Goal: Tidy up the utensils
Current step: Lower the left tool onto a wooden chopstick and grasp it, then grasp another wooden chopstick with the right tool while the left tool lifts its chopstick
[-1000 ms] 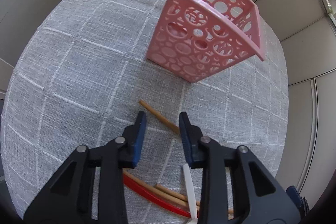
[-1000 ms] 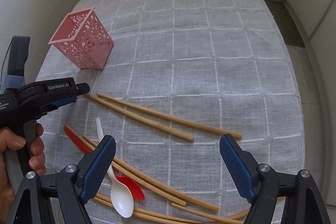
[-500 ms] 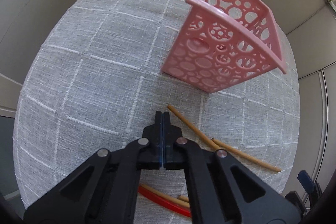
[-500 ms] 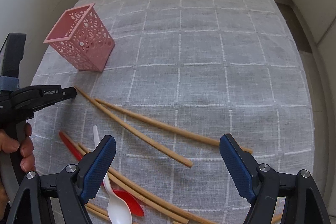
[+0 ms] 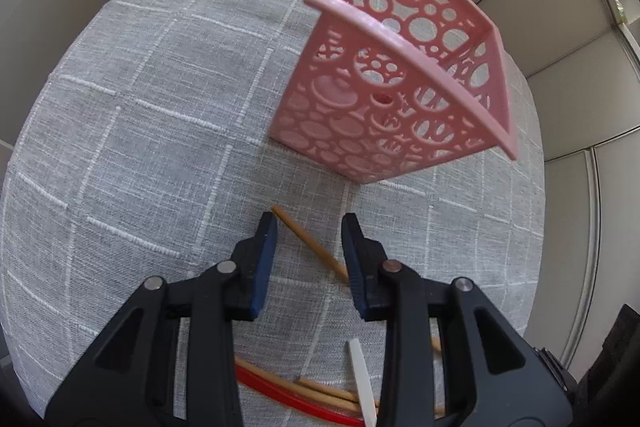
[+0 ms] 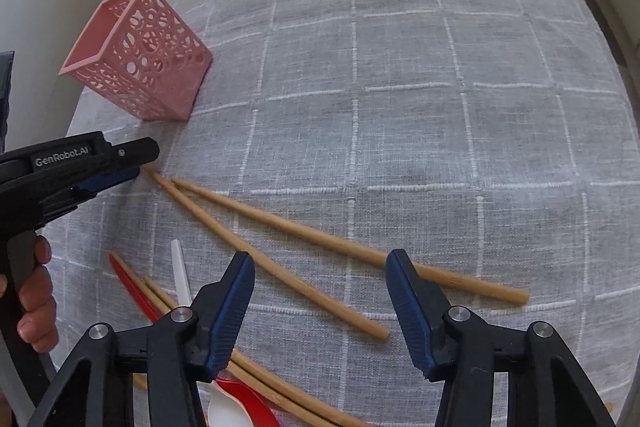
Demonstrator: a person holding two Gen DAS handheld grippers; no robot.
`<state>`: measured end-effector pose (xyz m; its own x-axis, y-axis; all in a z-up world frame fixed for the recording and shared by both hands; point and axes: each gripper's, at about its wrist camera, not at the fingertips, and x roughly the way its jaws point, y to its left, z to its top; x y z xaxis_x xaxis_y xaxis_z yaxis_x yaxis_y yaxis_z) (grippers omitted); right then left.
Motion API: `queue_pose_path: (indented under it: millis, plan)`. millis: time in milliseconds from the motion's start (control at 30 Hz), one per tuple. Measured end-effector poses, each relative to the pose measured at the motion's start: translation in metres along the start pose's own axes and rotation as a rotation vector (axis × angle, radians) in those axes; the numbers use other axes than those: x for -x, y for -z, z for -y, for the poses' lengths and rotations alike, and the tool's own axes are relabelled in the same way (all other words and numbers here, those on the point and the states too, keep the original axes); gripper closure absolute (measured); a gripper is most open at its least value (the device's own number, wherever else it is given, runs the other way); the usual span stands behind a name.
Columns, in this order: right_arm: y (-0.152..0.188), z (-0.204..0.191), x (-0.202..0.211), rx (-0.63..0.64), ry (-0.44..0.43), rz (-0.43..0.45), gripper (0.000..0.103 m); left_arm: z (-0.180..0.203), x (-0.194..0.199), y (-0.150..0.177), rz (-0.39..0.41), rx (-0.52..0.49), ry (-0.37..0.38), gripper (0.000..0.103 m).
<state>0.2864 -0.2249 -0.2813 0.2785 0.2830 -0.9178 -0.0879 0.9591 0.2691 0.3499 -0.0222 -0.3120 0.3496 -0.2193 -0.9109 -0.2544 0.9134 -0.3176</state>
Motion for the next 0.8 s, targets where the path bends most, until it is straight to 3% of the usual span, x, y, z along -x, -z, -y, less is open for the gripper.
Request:
queue_pose_path:
  millis: [33, 133, 300, 400, 667, 800]
  plan:
    - [0.000, 0.001, 0.001, -0.005, -0.004, 0.003, 0.043, 0.005, -0.002, 0.002, 0.016, -0.012, -0.030, 0.069]
    - [0.000, 0.003, 0.004, -0.020, -0.011, 0.019, 0.043, 0.019, -0.010, 0.008, 0.051, -0.031, -0.108, 0.081]
    - [0.001, 0.004, 0.010, -0.015, -0.015, 0.038, 0.043, 0.030, -0.017, 0.010, 0.072, -0.071, -0.140, 0.091]
    - [-0.001, -0.002, 0.009, 0.023, -0.005, 0.044, 0.043, 0.022, -0.012, 0.009, 0.063, -0.071, -0.089, 0.098]
    - [-0.011, -0.059, -0.011, 0.304, 0.076, 0.089, 0.043, 0.011, 0.018, -0.002, 0.115, -0.116, 0.076, 0.098]
    - [-0.011, -0.082, -0.034, 0.419, 0.119, 0.072, 0.043, 0.001, 0.029, -0.008, 0.089, -0.153, 0.141, 0.098]
